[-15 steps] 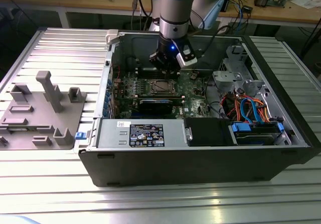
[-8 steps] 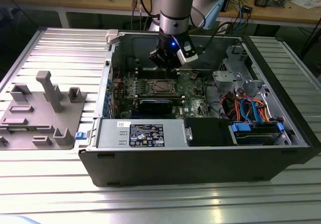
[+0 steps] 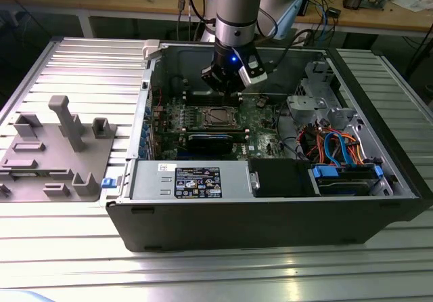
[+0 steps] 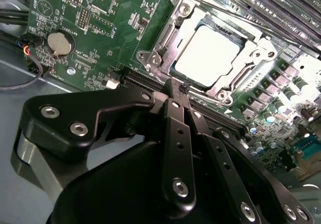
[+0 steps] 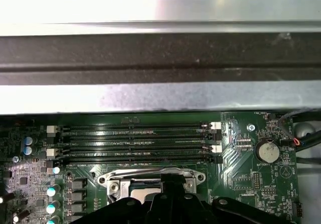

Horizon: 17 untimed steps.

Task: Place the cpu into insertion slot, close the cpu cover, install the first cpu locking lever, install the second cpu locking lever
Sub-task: 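Install the second cpu locking lever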

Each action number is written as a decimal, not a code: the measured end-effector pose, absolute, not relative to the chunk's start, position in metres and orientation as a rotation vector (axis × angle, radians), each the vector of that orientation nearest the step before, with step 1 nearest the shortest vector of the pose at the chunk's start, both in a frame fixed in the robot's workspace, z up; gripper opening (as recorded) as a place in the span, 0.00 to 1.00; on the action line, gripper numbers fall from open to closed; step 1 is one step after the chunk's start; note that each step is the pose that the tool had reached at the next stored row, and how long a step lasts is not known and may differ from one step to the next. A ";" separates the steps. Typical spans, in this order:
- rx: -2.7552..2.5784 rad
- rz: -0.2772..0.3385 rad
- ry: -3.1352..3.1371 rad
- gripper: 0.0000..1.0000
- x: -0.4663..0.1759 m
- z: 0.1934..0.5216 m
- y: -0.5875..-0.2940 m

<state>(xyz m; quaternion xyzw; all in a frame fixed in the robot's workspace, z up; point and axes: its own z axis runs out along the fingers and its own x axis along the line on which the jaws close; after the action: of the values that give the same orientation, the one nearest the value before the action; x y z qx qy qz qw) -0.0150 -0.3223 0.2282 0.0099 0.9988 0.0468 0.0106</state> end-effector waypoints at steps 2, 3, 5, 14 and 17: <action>0.031 0.146 3.117 0.11 -0.015 0.228 -0.325; 0.031 0.146 3.117 0.11 -0.015 0.228 -0.325; 0.031 0.146 3.117 0.11 -0.015 0.228 -0.326; 0.031 0.146 3.117 0.11 -0.015 0.232 -0.327; 0.031 0.146 3.117 0.11 -0.015 0.237 -0.327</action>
<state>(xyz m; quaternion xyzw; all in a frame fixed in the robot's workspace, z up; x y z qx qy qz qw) -0.0151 -0.3265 0.2373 0.0100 0.9988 0.0469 0.0106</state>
